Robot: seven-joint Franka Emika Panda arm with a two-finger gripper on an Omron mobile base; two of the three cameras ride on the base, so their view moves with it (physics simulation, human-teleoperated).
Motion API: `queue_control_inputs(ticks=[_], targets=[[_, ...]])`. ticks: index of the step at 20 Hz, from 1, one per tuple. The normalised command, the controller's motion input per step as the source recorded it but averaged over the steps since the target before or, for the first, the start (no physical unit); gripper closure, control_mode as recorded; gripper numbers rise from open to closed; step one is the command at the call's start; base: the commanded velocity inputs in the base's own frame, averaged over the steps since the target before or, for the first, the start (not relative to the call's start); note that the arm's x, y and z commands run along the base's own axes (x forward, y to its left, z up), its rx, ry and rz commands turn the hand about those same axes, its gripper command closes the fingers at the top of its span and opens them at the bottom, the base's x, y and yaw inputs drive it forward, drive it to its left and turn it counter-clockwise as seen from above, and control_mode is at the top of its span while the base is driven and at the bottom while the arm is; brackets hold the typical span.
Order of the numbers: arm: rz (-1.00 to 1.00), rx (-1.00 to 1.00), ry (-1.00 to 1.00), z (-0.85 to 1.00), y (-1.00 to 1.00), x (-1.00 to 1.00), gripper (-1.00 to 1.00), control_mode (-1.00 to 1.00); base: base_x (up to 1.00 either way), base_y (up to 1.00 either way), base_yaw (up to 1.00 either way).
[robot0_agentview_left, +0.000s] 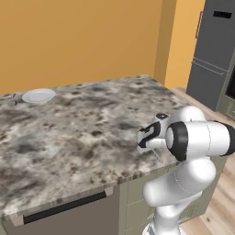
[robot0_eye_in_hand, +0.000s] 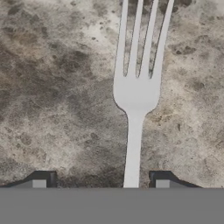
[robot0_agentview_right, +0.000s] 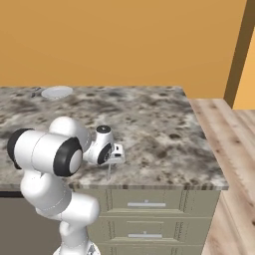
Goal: Take the fork and place it on the left side of the plate. Then take the spoon and place it on the right side of the plate. Make sure they're directly next to the plate.
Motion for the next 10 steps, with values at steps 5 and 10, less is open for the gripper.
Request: queue_control_inputs(ticks=[5,10], targets=[[0.07,0.00,-0.03,-0.33,0.36,0.00,1.00,-1.00,0.00,0.00,0.00],[0.10,0.00,-0.01,-0.31,0.43,0.00,1.00,-1.00,0.00,0.00,0.00]])
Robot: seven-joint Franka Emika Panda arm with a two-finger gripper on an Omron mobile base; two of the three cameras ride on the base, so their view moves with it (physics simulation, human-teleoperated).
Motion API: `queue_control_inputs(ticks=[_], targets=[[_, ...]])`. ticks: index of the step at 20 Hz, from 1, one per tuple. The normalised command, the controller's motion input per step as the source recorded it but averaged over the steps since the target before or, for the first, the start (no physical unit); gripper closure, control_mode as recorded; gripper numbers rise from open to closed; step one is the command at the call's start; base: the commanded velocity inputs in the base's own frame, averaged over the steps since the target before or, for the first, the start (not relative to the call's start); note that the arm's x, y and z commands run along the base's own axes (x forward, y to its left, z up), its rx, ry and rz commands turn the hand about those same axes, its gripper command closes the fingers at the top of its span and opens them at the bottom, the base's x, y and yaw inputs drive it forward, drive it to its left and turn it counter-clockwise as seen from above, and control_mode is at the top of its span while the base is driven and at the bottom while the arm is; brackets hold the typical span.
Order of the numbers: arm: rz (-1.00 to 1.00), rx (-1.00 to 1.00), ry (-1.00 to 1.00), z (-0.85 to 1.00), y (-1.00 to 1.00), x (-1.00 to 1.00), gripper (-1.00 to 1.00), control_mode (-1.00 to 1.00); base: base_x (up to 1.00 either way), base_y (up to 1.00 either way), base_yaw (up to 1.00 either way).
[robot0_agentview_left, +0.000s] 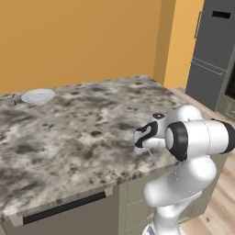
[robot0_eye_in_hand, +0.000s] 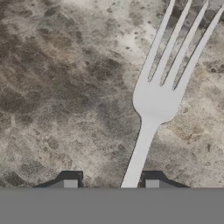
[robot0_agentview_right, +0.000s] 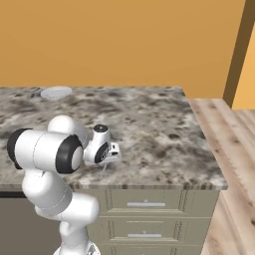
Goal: Take the fork and place it on the left side of the plate. Then take the spoon and place it on the right side of the plate. Make sure they're directly next to the plate.
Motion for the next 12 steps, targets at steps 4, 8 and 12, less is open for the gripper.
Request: queue_control_inputs(ticks=[4,8,12], targets=[[0.09,0.00,0.00,-0.26,0.33,0.00,1.00,-1.00,0.00,0.00,0.00],[0.10,0.02,-0.03,-0.24,0.32,-0.04,1.00,-1.00,0.00,0.00,0.00],[0.13,0.02,-0.05,-0.28,0.35,-0.08,1.00,-1.00,0.00,0.00,0.00]])
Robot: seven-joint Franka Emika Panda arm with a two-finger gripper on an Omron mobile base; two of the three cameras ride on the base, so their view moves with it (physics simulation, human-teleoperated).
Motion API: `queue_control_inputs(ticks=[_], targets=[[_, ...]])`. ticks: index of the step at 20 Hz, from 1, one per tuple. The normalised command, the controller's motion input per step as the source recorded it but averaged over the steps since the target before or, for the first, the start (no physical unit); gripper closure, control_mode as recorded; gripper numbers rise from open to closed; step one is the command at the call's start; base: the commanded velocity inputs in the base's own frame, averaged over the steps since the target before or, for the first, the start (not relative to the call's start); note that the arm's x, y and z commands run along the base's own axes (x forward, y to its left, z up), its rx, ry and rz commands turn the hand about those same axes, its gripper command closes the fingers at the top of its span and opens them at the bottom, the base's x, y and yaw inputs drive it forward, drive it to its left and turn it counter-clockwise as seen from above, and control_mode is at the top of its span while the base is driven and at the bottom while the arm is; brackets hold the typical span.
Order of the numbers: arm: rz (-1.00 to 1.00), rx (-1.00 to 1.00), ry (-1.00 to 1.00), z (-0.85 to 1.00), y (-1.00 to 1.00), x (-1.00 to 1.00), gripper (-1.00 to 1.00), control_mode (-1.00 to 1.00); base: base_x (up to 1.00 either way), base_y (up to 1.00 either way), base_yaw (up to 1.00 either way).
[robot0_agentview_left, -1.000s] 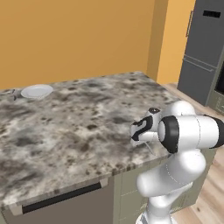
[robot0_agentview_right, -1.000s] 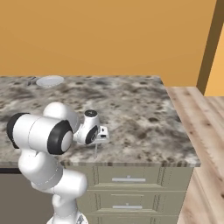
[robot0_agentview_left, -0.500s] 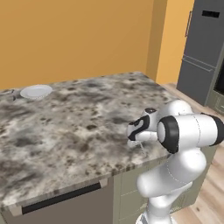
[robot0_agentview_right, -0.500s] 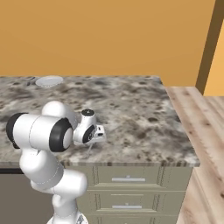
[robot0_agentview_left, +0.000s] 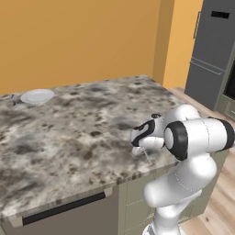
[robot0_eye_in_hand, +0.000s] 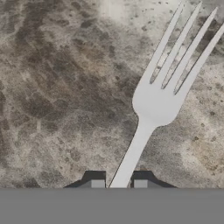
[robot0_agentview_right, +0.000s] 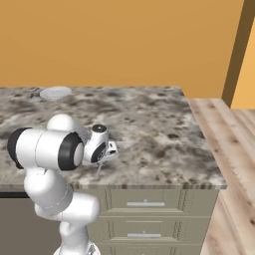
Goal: Take the fork and place it on the left side of the plate. Then take the spoon and place it on the right side of the plate. Make sure they're directly next to the plate.
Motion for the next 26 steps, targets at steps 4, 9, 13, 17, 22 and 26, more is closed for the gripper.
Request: queue_control_inputs(ticks=[4,9,13,17,22,26], targets=[[0.10,0.01,-0.06,-0.23,0.29,-0.04,1.00,-1.00,0.00,0.00,0.00],[0.00,0.00,-0.04,0.15,0.03,-0.02,1.00,-1.00,0.00,0.00,0.00],[-0.03,0.00,-0.02,0.62,-0.04,-0.04,1.00,-1.00,0.00,0.00,0.00],[-0.06,0.00,0.00,0.68,-0.05,-0.12,1.00,-1.00,0.00,0.00,0.00],[-0.07,0.00,-0.05,0.78,-0.01,-0.13,1.00,-1.00,0.00,0.00,0.00],[-0.08,0.00,-0.08,0.85,0.00,-0.12,1.00,-1.00,0.00,0.00,0.00]])
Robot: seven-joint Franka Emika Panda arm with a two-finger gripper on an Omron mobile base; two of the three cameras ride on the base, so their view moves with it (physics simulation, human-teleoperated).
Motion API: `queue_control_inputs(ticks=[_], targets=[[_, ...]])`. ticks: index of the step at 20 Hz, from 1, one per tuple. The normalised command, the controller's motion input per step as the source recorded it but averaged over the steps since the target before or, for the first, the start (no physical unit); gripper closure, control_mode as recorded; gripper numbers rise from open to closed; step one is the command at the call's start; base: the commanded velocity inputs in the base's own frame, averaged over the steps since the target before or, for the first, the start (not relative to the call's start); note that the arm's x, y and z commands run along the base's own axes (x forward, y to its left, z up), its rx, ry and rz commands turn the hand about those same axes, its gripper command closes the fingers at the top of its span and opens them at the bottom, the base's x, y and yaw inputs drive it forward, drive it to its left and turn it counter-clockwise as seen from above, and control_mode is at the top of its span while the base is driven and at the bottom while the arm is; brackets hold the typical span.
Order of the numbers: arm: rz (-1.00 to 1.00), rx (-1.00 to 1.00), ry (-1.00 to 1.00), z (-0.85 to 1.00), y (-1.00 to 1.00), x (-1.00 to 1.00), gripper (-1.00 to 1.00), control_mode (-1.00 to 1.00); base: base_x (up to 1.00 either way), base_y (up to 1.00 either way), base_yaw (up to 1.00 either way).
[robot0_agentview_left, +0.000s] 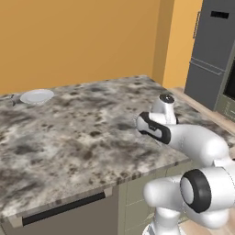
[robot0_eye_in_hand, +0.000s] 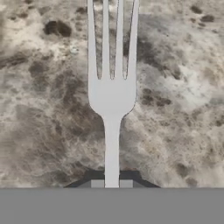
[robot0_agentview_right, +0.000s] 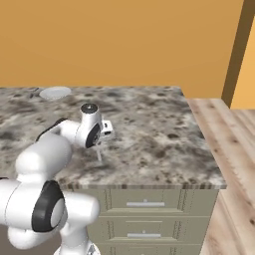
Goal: Take the fork and place it on the left side of the plate. Then take the spoon and place it on the right side of the plate. Make sure they're directly next to the plate.
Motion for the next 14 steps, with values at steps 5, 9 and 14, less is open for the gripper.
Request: queue_control_inputs(ticks=[5,9,14], targets=[[-0.08,0.00,-0.10,0.79,-0.02,-0.12,1.00,-1.00,0.00,0.00,0.00],[-0.07,0.00,-0.12,0.76,-0.03,-0.13,1.00,-1.00,0.00,0.00,0.00],[-0.01,0.00,-0.13,0.50,-0.12,-0.24,1.00,-1.00,0.00,0.00,0.00]])
